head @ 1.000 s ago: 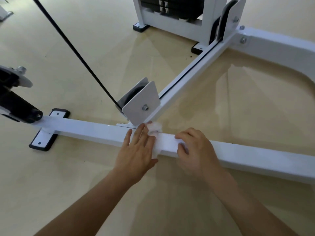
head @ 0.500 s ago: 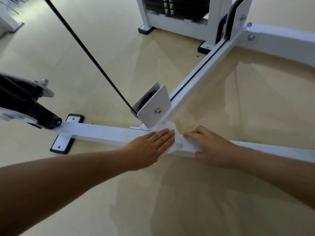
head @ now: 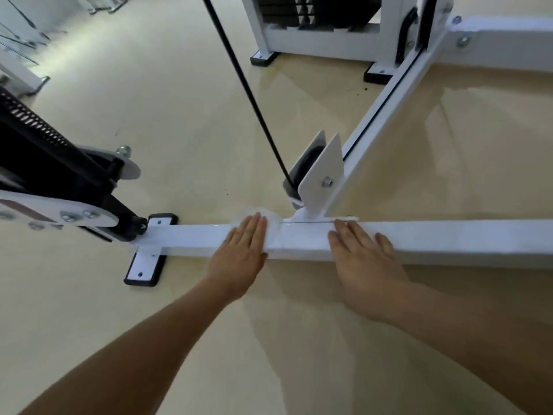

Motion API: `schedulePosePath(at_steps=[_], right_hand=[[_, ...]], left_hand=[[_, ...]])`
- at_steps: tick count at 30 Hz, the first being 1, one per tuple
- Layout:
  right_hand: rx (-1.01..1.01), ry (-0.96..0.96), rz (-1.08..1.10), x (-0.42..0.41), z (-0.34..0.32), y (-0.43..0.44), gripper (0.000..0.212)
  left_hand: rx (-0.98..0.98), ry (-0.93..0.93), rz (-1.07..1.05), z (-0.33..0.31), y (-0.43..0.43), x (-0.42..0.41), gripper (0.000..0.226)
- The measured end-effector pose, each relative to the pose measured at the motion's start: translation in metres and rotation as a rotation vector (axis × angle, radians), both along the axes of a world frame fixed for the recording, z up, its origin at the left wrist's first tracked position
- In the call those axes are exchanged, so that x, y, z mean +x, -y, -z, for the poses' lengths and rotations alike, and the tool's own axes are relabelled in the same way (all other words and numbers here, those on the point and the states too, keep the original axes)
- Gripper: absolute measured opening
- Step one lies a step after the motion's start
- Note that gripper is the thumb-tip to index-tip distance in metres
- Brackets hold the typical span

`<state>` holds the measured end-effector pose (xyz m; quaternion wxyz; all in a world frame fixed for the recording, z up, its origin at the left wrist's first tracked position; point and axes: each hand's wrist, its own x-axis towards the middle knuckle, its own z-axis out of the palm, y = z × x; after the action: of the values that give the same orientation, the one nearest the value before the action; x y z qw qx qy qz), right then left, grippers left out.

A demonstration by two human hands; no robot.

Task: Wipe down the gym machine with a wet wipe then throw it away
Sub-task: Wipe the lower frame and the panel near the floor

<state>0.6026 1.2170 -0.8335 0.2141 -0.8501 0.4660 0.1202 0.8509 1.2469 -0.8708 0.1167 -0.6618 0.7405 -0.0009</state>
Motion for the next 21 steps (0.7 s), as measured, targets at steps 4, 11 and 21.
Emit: schedulePosePath(at_steps=[4,11,21], right_hand=[[-0.031,-0.015,0.034,0.004,-0.002,-0.012,0.077],[-0.222,0.027,0.158,0.031,0.027,-0.024,0.09],[-0.356,-0.011,0.177,0.049,0.041,-0.025,0.087]], left_hand=[[0.011,0.03,0.034,-0.005,0.021,0.015,0.067],[-0.041,-0.111,0.07,0.01,0.032,0.0,0.078],[0.02,-0.071,0.232,0.001,0.022,0.061,0.089]])
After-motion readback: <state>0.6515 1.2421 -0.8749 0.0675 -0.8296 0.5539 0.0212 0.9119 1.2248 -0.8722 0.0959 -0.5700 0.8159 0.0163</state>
